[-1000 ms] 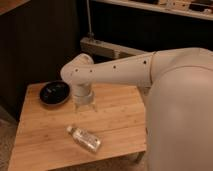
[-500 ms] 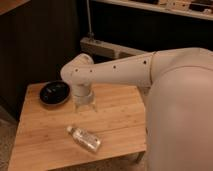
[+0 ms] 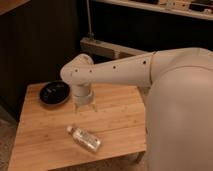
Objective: Place the bottle in the ceramic bowl
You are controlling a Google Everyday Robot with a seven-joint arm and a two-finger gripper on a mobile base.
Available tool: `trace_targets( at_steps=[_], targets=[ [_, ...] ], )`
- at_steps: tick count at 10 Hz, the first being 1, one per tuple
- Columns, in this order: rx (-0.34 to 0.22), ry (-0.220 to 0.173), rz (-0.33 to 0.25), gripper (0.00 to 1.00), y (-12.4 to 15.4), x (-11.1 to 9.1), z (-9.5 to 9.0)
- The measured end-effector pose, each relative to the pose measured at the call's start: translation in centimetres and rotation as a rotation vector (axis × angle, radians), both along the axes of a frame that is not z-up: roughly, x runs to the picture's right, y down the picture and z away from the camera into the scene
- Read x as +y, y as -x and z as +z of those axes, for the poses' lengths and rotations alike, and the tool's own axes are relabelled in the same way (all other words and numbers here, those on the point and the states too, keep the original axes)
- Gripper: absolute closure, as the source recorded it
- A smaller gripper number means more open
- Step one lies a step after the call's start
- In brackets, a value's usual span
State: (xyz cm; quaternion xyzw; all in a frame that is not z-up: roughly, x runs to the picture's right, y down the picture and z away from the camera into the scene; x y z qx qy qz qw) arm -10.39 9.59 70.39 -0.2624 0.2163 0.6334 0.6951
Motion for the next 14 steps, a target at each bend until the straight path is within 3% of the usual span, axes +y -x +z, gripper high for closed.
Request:
trace_targets(
  at_steps=[1, 5, 8, 11, 14],
  targets=[
    [-0.063, -0.029, -0.034, 0.35, 0.1, 0.0, -0.1],
    [-0.521, -0.178, -0.296, 0.35, -0.6, 0.4, -0.7],
    [-0.75, -0.275, -0.456, 0.35, -1.4, 0.6, -1.5],
    [-0.839, -0.329, -0.527, 0.35, -1.7, 0.5, -1.9],
    [-0.831, -0.357, -0.477, 0.35, -1.9, 2.0, -1.9]
  ],
)
